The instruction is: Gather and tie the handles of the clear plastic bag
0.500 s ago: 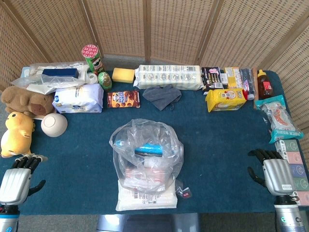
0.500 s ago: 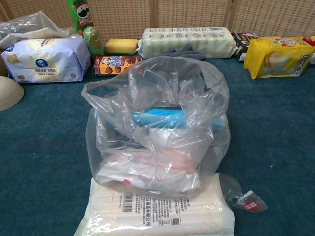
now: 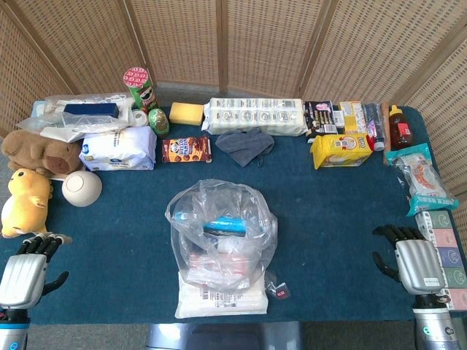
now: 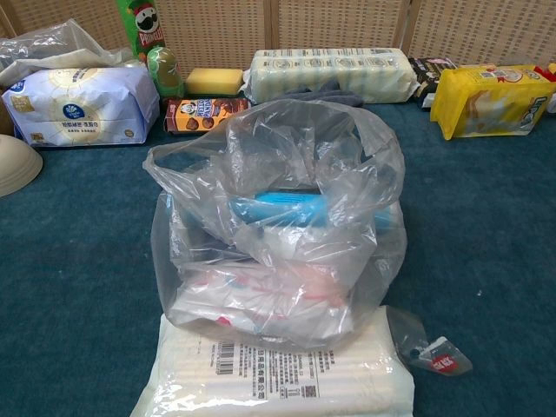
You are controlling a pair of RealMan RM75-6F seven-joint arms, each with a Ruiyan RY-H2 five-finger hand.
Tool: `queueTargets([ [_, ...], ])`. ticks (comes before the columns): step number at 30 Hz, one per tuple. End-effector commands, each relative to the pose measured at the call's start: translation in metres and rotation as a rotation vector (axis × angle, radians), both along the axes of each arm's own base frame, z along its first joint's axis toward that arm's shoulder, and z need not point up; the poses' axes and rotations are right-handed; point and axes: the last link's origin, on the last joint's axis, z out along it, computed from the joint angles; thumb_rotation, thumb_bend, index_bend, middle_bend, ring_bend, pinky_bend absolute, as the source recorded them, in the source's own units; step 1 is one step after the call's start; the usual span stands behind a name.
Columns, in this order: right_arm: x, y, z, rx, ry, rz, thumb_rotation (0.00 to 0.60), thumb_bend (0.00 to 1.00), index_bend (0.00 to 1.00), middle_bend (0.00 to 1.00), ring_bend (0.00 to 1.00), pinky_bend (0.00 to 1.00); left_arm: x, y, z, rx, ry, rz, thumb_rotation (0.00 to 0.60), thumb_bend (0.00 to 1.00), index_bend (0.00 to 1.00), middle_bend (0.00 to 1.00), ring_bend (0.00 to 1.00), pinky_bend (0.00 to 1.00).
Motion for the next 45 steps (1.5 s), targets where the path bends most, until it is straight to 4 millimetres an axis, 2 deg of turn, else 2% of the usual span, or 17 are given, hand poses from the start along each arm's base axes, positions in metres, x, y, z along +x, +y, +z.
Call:
queueTargets([
  [1, 0.000, 0.000, 0.000, 0.000, 0.000, 0.000, 0.600, 0.34, 0.36, 0.40, 0.40, 0.33, 0.001, 0.000, -0.001, -0.003, -0.001, -0.002, 0.600, 0.18, 0.30, 0.32, 0.22, 0.24],
  [6, 0.000, -0.001, 0.001, 0.001, 0.001, 0.004, 0.597, 0.34, 0.36, 0.40, 0.40, 0.33, 0.001, 0.000, 0.000, 0.000, 0.001, -0.005, 0.600, 0.18, 0.30, 0.32, 0.22, 0.24],
  [13, 0.007, -0.014, 0.002, 0.002, -0.001, 0.044, 0.600, 0.25, 0.34, 0.39, 0.39, 0.33, 0.005, 0.002, 0.003, 0.004, 0.009, -0.021, 0.600, 0.18, 0.30, 0.32, 0.22, 0.24],
  [21, 0.032, -0.045, -0.010, 0.033, -0.016, 0.155, 0.600, 0.18, 0.32, 0.36, 0.38, 0.33, 0.013, 0.001, 0.003, -0.017, 0.015, -0.059, 0.600, 0.18, 0.30, 0.32, 0.22, 0.24],
  [23, 0.045, -0.058, -0.016, 0.046, -0.032, 0.205, 0.600, 0.17, 0.31, 0.36, 0.37, 0.33, 0.018, 0.003, 0.004, -0.018, 0.017, -0.081, 0.600, 0.18, 0.30, 0.32, 0.22, 0.24],
  [31, 0.071, -0.085, -0.038, 0.130, -0.074, 0.287, 0.600, 0.16, 0.31, 0.33, 0.33, 0.32, 0.029, 0.010, 0.002, -0.047, 0.020, -0.133, 0.600, 0.18, 0.30, 0.32, 0.22, 0.24],
  [45, 0.117, -0.115, -0.094, 0.235, -0.046, 0.400, 0.600, 0.16, 0.30, 0.32, 0.29, 0.29, 0.040, 0.027, 0.002, -0.060, -0.009, -0.182, 0.600, 0.18, 0.30, 0.32, 0.22, 0.24],
])
